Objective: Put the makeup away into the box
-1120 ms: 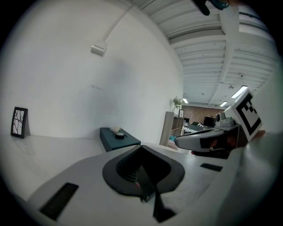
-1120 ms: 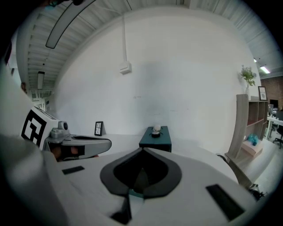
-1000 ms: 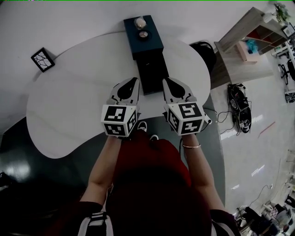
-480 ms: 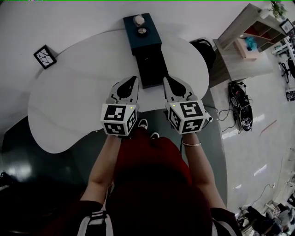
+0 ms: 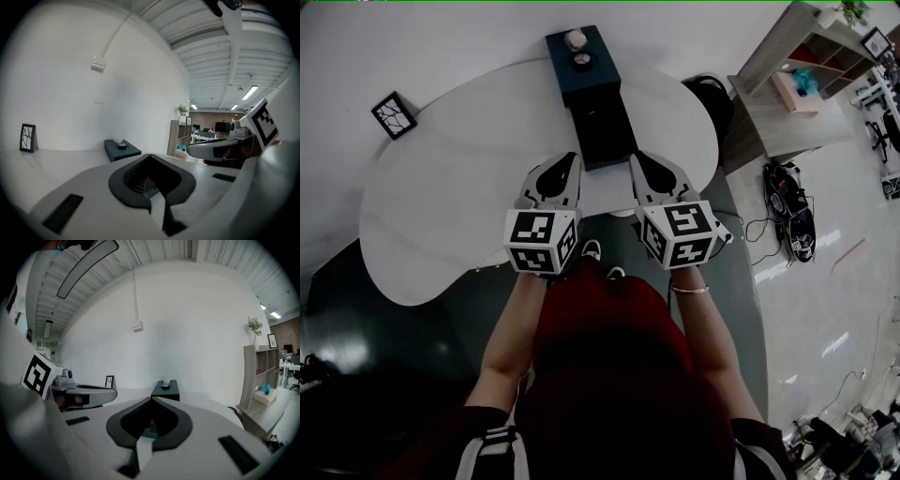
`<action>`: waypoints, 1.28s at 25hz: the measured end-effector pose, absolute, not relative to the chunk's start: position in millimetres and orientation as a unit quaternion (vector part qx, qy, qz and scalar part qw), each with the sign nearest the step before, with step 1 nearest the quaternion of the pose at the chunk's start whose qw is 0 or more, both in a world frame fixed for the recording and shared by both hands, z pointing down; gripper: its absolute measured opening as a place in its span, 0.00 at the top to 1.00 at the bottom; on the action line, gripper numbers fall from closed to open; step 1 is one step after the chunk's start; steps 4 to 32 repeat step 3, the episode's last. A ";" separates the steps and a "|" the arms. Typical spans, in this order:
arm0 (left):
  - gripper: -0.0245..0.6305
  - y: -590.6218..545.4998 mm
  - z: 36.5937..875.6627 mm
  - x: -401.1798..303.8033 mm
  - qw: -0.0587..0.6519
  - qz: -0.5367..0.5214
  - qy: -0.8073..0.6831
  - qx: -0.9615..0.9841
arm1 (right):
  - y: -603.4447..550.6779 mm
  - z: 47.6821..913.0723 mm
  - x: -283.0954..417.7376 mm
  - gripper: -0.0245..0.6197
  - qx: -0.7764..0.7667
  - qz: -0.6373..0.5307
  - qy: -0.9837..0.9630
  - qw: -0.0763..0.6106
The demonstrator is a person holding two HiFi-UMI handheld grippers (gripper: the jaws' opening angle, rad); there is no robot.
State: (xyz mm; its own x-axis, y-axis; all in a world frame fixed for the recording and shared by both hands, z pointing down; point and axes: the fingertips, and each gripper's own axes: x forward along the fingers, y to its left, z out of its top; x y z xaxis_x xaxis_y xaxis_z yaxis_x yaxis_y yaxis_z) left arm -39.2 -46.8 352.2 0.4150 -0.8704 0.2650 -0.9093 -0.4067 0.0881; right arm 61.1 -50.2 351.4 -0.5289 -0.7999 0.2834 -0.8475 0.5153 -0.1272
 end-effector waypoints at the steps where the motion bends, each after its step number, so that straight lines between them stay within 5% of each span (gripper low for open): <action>1: 0.93 -44.0 352.5 -38.5 0.109 0.089 -0.534 0.834 | -47.4 351.5 62.0 0.94 0.476 0.125 -0.865 0.095; 32: 0.93 -38.1 353.5 -37.3 0.110 0.089 -0.535 0.833 | -41.6 352.3 64.1 0.94 0.476 0.124 -0.866 0.096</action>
